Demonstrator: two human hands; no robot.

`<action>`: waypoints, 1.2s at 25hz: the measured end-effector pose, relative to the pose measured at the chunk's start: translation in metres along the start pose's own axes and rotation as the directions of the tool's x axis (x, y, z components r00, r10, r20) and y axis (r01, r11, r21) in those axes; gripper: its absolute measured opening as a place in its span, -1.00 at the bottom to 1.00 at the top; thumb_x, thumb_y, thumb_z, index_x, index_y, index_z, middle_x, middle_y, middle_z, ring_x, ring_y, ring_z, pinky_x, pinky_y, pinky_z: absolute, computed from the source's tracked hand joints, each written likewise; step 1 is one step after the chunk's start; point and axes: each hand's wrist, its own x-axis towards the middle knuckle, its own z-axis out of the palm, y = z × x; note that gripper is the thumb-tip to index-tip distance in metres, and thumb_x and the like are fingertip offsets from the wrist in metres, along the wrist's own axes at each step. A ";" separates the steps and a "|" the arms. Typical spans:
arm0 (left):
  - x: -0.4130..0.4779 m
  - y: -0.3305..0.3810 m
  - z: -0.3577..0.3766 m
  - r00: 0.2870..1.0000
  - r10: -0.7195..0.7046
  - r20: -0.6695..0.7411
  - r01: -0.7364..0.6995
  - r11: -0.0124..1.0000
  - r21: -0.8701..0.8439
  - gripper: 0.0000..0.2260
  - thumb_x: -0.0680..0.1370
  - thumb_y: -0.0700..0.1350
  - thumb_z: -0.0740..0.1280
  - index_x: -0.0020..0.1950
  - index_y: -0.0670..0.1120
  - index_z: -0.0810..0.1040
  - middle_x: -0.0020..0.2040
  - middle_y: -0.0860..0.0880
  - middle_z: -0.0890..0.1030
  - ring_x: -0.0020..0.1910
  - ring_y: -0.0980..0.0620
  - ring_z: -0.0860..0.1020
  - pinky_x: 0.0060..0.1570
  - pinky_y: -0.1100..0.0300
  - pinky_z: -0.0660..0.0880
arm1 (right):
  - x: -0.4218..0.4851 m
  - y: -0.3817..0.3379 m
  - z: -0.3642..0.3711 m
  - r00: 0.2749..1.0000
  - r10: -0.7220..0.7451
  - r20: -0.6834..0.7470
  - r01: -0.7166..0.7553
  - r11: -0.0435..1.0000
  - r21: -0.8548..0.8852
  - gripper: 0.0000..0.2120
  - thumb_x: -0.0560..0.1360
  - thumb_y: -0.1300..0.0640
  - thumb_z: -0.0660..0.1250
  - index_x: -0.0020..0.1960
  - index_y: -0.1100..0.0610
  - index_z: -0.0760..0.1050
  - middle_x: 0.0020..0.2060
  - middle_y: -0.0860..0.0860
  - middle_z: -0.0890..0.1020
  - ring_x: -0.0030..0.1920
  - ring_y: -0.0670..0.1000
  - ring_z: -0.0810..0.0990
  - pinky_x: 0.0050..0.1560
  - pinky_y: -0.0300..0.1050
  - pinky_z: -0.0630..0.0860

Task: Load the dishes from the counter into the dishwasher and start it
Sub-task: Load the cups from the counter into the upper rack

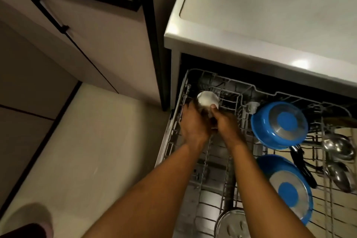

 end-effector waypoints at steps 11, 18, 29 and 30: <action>0.035 0.009 0.035 0.937 -0.325 -0.128 0.277 0.914 -0.295 -0.73 0.63 -0.06 0.30 0.12 -0.26 0.60 -0.02 -0.15 0.67 -0.03 -0.11 0.64 -0.18 0.16 0.53 | 0.066 -0.021 -0.012 0.976 -0.219 0.007 0.194 0.848 -0.493 -0.60 0.55 -0.16 0.27 0.08 0.14 0.64 -0.16 0.01 0.57 -0.11 0.01 0.53 -0.30 -0.17 0.30; 0.044 0.026 0.040 0.869 -0.495 -0.017 0.402 0.725 -0.560 -0.71 0.65 -0.22 0.21 0.37 -0.22 0.44 0.21 -0.21 0.59 0.17 -0.14 0.59 -0.01 0.19 0.51 | 0.094 -0.024 0.003 0.985 -0.172 -0.007 0.145 0.851 -0.505 -0.57 0.54 -0.10 0.32 -0.03 0.30 0.64 -0.12 0.22 0.66 -0.07 0.18 0.62 -0.14 -0.08 0.46; 0.051 0.025 0.028 0.854 -0.513 0.083 0.464 0.682 -0.565 -0.67 0.61 -0.32 0.20 0.39 -0.25 0.39 0.21 -0.16 0.55 0.23 -0.16 0.53 0.04 0.12 0.48 | 0.104 -0.028 0.019 0.968 -0.198 -0.155 0.072 0.810 -0.582 -0.46 0.54 -0.22 0.25 0.07 0.28 0.61 0.05 0.25 0.63 0.06 0.23 0.59 -0.15 -0.11 0.37; 0.048 0.022 0.027 0.874 -0.480 0.082 0.444 0.716 -0.539 -0.67 0.61 -0.32 0.19 0.39 -0.25 0.39 0.22 -0.18 0.56 0.23 -0.16 0.54 0.09 0.09 0.49 | 0.097 -0.028 0.018 0.953 -0.219 -0.207 0.061 0.812 -0.580 -0.47 0.56 -0.22 0.21 0.06 0.26 0.62 0.04 0.24 0.64 0.05 0.23 0.59 -0.17 -0.13 0.34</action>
